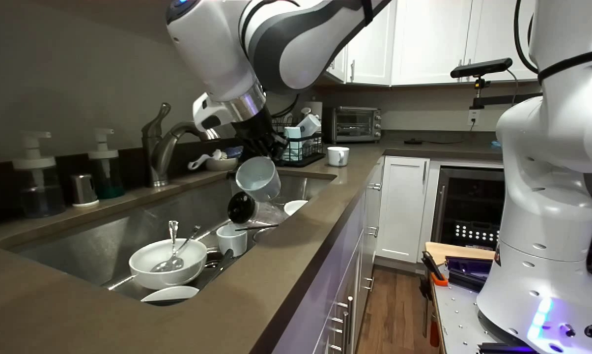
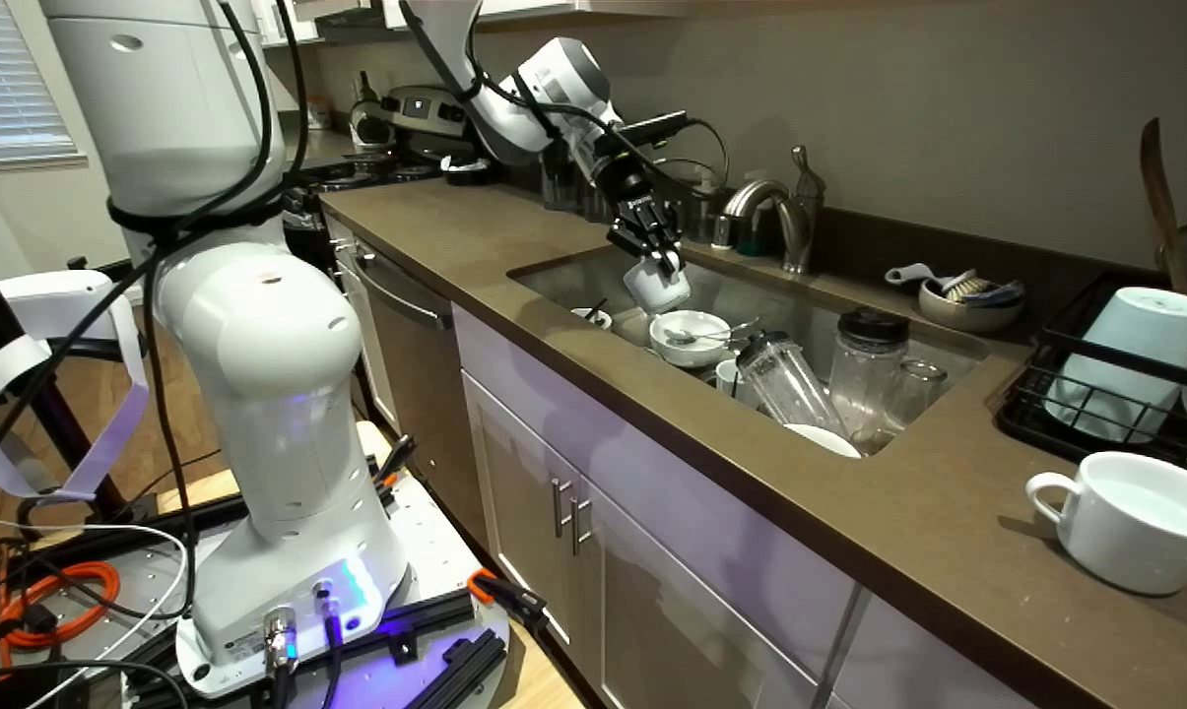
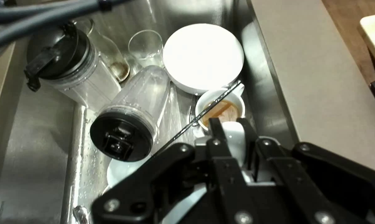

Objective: Pour the water out of the mug on the left and move the mug to the left side of the sink

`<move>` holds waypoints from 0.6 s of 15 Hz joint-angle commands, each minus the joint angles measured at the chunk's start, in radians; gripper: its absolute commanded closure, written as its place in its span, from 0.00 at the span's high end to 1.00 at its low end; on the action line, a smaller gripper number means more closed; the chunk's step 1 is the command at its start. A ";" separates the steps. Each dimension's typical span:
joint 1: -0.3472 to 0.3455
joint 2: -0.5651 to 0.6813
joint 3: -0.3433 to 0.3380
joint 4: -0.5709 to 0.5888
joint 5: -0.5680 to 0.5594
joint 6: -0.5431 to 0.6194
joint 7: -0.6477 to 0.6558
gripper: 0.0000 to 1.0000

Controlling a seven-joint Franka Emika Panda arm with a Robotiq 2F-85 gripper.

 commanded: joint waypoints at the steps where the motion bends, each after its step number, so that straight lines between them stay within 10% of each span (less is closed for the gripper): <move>1: 0.028 -0.015 0.014 0.025 0.053 0.031 -0.032 0.04; 9: 0.100 0.030 0.071 0.119 0.134 0.040 -0.035 0.04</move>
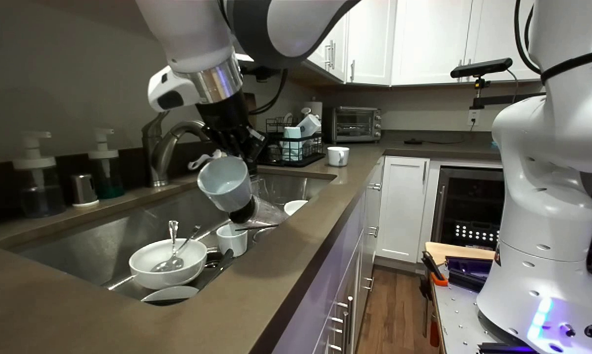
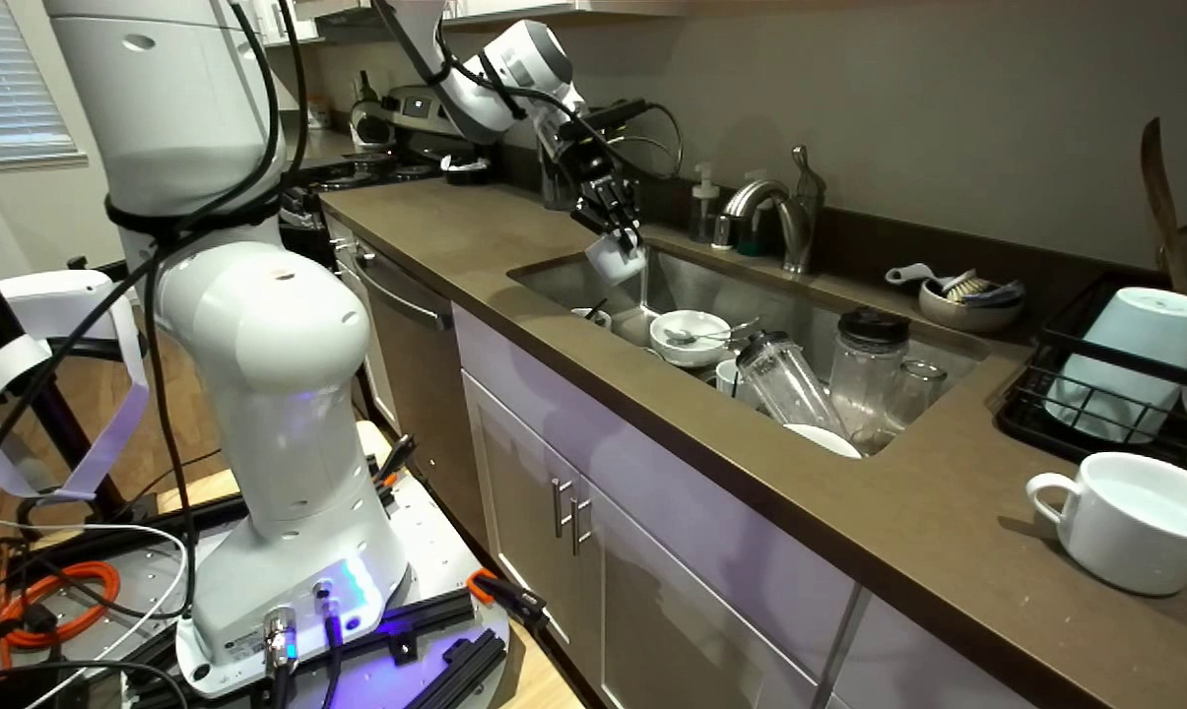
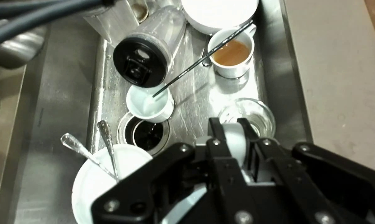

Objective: Pour the water out of the mug on the left and move the mug to the left side of the sink

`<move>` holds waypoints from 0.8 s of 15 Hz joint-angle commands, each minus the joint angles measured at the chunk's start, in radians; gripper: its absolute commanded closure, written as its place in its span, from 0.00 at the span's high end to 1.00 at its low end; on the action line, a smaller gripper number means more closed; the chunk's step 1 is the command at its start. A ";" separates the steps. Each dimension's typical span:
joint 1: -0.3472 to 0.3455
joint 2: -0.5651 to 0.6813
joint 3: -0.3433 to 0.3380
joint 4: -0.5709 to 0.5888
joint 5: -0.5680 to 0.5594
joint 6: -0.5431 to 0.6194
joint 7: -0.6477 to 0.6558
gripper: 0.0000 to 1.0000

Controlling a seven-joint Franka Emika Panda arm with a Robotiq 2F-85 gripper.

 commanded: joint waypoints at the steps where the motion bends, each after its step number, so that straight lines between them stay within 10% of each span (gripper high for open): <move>1: 0.024 0.034 0.023 0.068 0.063 0.008 -0.037 0.04; 12: 0.083 0.188 0.088 0.253 0.242 0.018 -0.074 0.04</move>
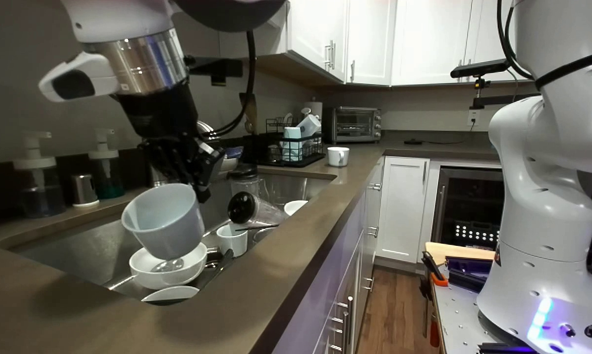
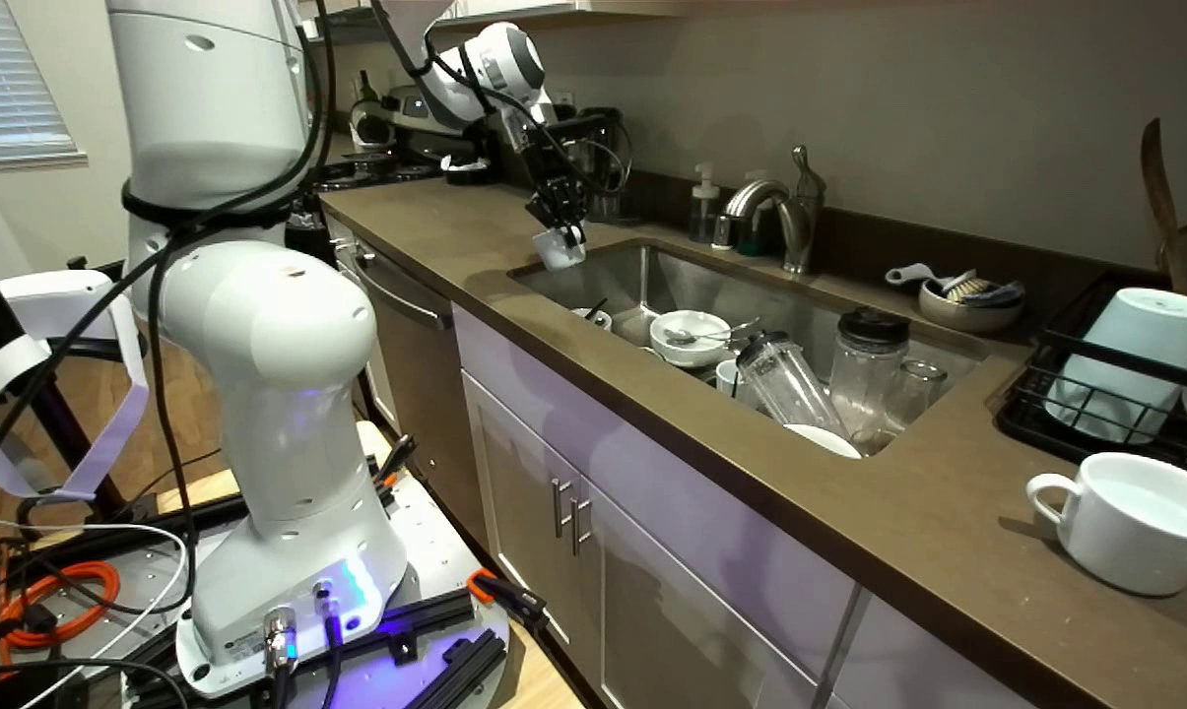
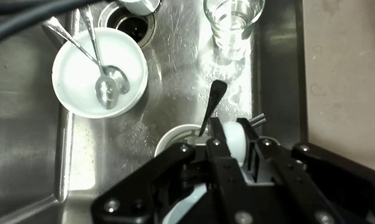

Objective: Pour the water out of the mug on the left and move the mug to the left side of the sink

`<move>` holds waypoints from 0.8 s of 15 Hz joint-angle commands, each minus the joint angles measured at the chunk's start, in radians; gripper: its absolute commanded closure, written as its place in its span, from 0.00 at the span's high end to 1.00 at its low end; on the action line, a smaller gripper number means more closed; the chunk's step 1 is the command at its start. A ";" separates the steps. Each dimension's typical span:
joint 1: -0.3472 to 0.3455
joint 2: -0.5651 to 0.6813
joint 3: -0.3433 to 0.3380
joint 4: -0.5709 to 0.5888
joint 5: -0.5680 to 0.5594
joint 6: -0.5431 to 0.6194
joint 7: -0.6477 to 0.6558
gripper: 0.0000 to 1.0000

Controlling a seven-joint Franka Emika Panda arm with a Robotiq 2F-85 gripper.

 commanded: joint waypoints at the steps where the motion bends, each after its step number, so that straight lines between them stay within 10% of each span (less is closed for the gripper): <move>1: 0.015 0.045 0.010 0.071 0.048 0.005 -0.048 0.04; 12: 0.071 0.042 0.036 0.110 0.035 -0.006 -0.039 0.04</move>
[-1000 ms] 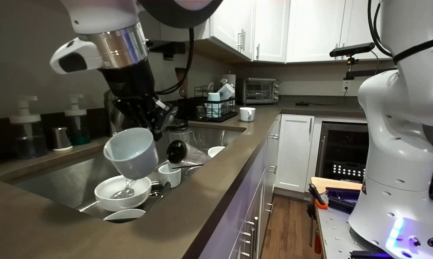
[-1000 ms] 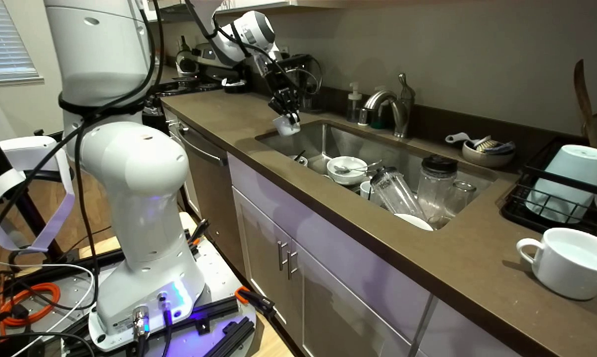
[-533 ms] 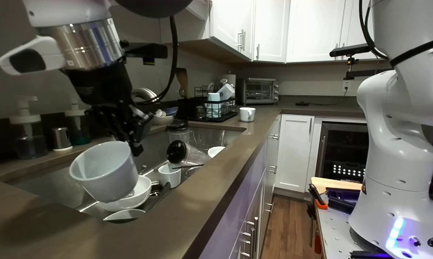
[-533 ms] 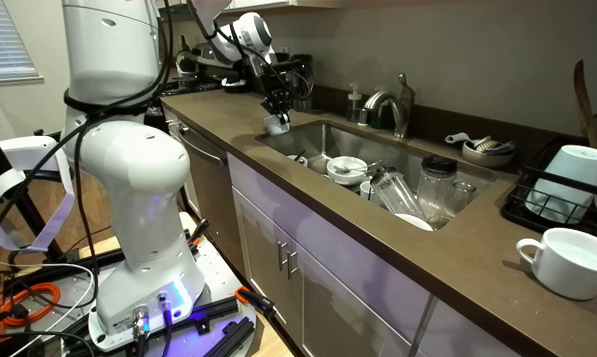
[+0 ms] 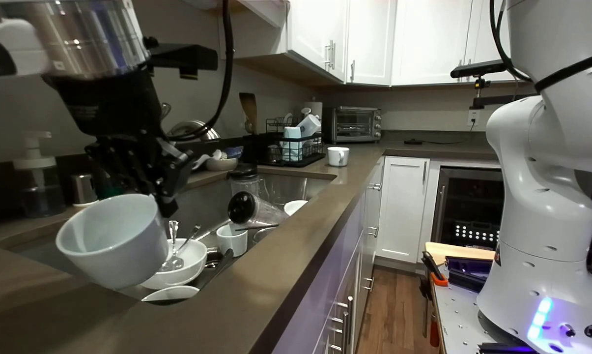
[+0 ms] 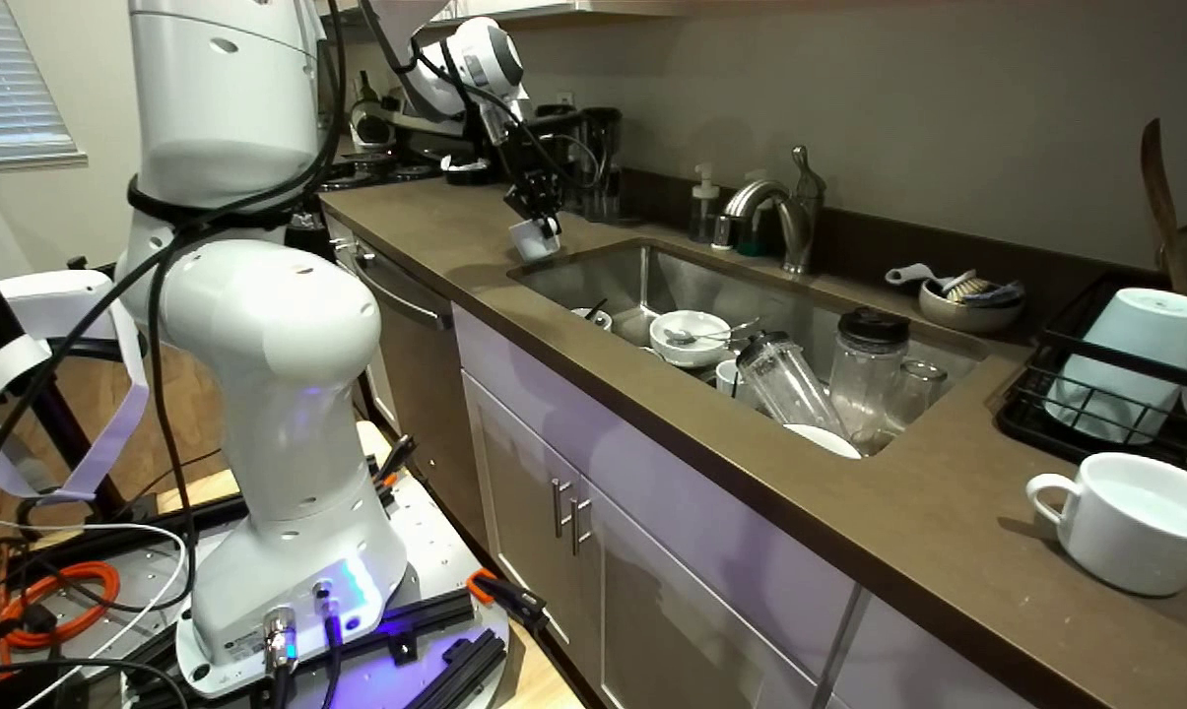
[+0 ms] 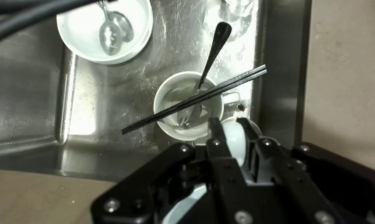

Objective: Pour the water out of the mug on the left and move the mug to the left side of the sink

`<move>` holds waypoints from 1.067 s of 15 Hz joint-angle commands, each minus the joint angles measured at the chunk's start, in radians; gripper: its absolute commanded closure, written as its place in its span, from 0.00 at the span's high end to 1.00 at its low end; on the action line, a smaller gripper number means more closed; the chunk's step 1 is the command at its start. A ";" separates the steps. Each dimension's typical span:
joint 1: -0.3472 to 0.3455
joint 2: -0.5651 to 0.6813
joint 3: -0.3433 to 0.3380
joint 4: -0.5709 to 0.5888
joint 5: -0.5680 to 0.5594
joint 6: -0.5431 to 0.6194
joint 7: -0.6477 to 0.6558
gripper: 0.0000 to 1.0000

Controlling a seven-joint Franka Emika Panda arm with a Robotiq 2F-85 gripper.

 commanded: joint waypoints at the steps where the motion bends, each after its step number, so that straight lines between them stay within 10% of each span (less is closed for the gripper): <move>1: 0.009 -0.020 0.009 0.020 0.023 0.000 -0.034 0.04; 16: -0.006 0.020 0.026 0.049 0.267 0.153 -0.073 0.04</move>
